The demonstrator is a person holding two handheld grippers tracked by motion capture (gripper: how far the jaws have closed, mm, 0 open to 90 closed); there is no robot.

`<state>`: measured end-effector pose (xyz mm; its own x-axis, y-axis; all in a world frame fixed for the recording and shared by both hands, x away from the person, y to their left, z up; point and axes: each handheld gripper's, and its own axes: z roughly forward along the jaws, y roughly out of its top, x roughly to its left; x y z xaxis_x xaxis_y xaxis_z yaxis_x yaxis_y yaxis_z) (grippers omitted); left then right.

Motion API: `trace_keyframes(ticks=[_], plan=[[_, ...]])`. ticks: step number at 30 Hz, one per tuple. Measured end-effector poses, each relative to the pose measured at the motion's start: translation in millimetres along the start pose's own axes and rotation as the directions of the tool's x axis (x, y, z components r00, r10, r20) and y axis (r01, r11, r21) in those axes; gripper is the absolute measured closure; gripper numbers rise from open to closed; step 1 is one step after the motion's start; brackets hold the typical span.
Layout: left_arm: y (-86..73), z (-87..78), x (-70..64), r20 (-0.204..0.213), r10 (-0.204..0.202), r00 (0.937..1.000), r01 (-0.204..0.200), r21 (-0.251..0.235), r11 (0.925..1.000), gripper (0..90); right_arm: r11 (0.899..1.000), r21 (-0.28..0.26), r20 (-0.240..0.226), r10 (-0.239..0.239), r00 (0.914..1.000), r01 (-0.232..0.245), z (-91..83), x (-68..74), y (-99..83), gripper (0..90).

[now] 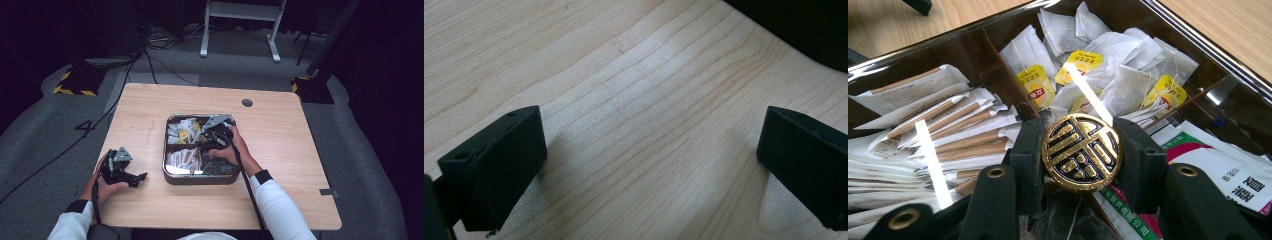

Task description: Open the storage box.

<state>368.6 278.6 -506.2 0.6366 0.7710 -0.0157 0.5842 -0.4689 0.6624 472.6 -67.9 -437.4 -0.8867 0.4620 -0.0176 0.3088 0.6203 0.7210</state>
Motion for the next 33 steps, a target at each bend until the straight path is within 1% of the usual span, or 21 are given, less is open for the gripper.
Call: trace_keyframes(ticks=[2,4,7,12,15,17,18,19,21,24,26,27,28,29,31,33], plan=[[0.0,0.0,0.0,0.0,0.0,1.0,0.0,0.0,1.0,0.0,1.0,-0.001,0.001,0.003,1.0,-0.003,-0.1,0.5,0.1,58.7],[0.0,0.0,0.1,0.0,0.001,1.0,-0.001,0.0,1.0,0.0,1.0,-0.002,0.006,-0.004,1.0,0.004,-0.2,0.8,0.5,58.8],[0.0,0.0,0.1,0.0,0.001,1.0,-0.001,0.0,1.0,0.0,1.0,-0.001,0.016,0.004,0.9999,-0.004,-1.0,2.2,1.4,58.9],[0.0,0.0,-0.1,0.0,-0.001,1.0,0.001,-0.001,1.0,0.0,1.0,-0.002,0.02,-0.003,0.9998,0.003,-2.5,3.4,2.6,58.9],[0.0,0.0,0.0,0.0,0.0,1.0,0.0,0.0,1.0,0.0,1.0,-0.011,0.02,-0.002,0.9998,0.002,-5.2,3.6,4.0,58.9],[0.0,0.0,0.0,0.0,0.0,1.0,0.0,0.0,1.0,0.0,1.0,-0.028,0.017,0.0,0.9998,0.001,-11.1,4.2,7.1,58.9],[0.0,0.0,0.0,0.0,0.001,1.0,-0.001,0.0,1.0,0.0,1.0,-0.028,0.017,0.0,0.9998,0.001,-11.1,4.2,7.1,58.9],[0.0,0.0,0.0,0.0,0.0,1.0,0.0,0.0,1.0,0.0,0.999,-0.04,0.023,-0.003,0.9997,0.004,-15.6,4.2,9.6,58.9],[0.0,0.0,0.0,0.0,0.001,1.0,-0.001,0.0,1.0,0.0,0.999,-0.043,0.022,-0.006,0.9997,0.007,-17.4,4.0,10.4,58.9],[0.0,0.0,0.0,0.0,0.0,1.0,0.0,0.0,1.0,0.0,0.998,-0.061,0.034,-0.01,0.9994,0.012,-27.5,2.4,14.4,58.9],[0.0,0.0,-0.1,0.0,-0.001,1.0,0.001,0.0,1.0,0.0,0.998,-0.062,0.037,-0.01,0.9993,0.012,-30.2,1.7,15.2,58.9],[0.0,0.0,0.0,0.0,0.0,1.0,0.0,0.0,1.0,0.0,0.997,-0.073,0.041,-0.007,0.9991,0.01,-35.7,0.3,16.5,58.9],[0.0,0.0,-0.1,0.0,-0.001,1.0,0.001,0.0,1.0,0.0,0.997,-0.073,0.041,-0.007,0.9991,0.01,-35.7,0.3,16.5,58.9],[0.0,0.0,0.0,0.0,0.0,1.0,0.0,0.0,1.0,0.0,0.997,-0.079,0.051,-0.008,0.9987,0.012,-41.8,-1.0,18.1,59.0],[0.0,0.0,0.0,0.0,0.0,1.0,0.0,0.0,1.0,0.0,0.997,-0.079,0.054,-0.009,0.9985,0.014,-43.9,-1.4,18.5,58.9],[0.0,0.0,0.0,0.0,0.001,1.0,-0.001,0.0,1.0,0.0,0.996,-0.089,0.065,-0.011,0.9978,0.017,-53.9,-4.0,18.9,58.9]])
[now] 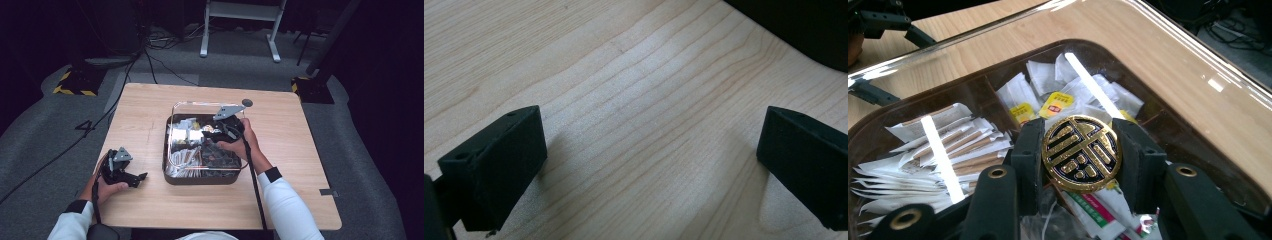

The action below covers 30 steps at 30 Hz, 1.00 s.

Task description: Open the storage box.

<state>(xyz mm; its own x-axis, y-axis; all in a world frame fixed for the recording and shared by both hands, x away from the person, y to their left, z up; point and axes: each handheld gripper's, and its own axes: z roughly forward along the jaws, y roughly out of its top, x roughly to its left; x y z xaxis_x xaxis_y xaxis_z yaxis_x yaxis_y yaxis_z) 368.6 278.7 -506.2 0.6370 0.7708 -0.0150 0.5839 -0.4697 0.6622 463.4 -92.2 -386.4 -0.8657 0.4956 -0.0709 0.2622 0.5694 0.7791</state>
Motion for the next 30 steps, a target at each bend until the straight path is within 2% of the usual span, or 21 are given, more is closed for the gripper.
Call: trace_keyframes(ticks=[6,16,22,30], plan=[[0.0,0.0,0.0,0.0,0.0,1.0,0.0,0.0,1.0,0.0,1.0,-0.019,0.015,0.007,0.9999,-0.006,-16.0,-7.2,-1.1,59.0],[0.0,0.1,-0.1,0.0,-0.001,1.0,0.001,0.0,1.0,0.0,0.998,-0.057,0.069,0.042,0.9967,-0.038,-59.4,-29.4,-16.8,58.9],[0.0,0.0,0.0,0.0,-0.001,1.0,0.001,0.0,1.0,0.0,0.997,-0.062,0.1,0.06,0.9932,-0.054,-76.2,-39.1,-28.3,58.9],[0.0,0.1,-0.2,0.0,-0.003,1.0,0.003,-0.001,1.0,0.0,0.996,-0.052,0.128,0.078,0.9887,-0.072,-89.9,-48.1,-43.0,58.9]])
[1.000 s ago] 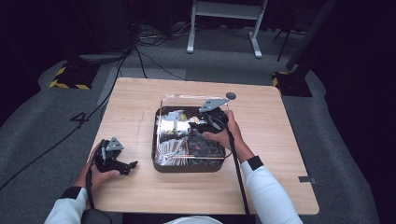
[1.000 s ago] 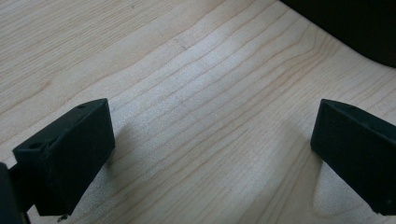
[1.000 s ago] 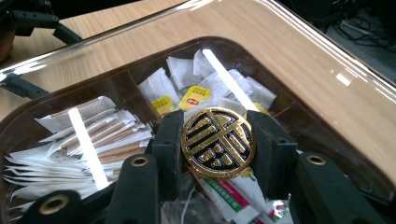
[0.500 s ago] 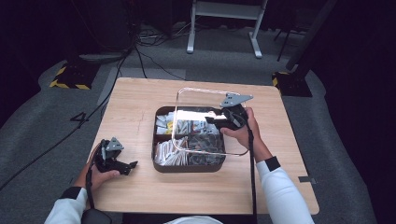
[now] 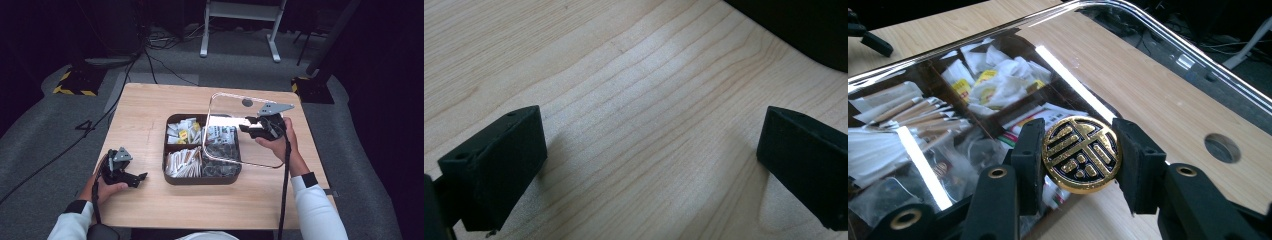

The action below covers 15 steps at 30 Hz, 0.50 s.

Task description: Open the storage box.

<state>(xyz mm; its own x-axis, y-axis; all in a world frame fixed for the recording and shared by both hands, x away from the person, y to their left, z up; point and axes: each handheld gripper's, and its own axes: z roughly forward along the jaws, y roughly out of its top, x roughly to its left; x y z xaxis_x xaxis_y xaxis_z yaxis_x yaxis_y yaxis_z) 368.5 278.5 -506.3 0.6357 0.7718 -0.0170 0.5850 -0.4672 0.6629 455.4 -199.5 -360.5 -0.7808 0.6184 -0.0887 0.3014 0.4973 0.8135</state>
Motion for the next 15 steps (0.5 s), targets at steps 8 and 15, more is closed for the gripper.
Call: trace_keyframes(ticks=[8,15], plan=[[0.0,-0.1,0.1,0.0,0.001,1.0,-0.001,0.001,1.0,0.0,1.0,0.002,0.036,0.025,0.999,-0.025,-15.4,-14.5,-15.4,59.0],[0.0,0.0,0.0,0.0,0.0,1.0,0.0,0.0,1.0,0.0,0.999,0.009,0.061,0.044,0.9972,-0.044,-24.8,-25.3,-28.8,58.9]])
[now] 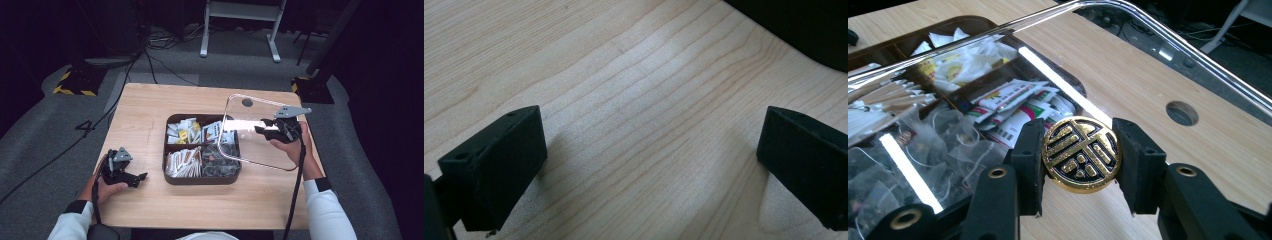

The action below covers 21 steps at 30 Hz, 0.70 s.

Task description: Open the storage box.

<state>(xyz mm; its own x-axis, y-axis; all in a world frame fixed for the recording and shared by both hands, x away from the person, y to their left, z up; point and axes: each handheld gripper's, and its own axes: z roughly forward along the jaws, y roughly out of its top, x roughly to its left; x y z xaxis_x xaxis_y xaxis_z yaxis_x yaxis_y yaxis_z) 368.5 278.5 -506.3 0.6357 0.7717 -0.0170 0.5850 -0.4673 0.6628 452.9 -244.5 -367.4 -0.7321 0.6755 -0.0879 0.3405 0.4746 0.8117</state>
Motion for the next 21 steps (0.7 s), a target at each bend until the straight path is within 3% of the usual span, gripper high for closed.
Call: trace_keyframes(ticks=[10,21], plan=[[0.0,0.0,0.0,0.0,0.0,1.0,0.0,0.0,1.0,0.0,0.999,0.012,0.03,0.053,0.9981,-0.053,-9.7,-19.3,-22.5,58.9],[0.0,0.0,0.0,0.0,0.001,1.0,-0.001,0.0,1.0,0.0,0.996,0.041,0.05,0.074,0.996,-0.076,-14.7,-32.3,-41.9,58.9]])
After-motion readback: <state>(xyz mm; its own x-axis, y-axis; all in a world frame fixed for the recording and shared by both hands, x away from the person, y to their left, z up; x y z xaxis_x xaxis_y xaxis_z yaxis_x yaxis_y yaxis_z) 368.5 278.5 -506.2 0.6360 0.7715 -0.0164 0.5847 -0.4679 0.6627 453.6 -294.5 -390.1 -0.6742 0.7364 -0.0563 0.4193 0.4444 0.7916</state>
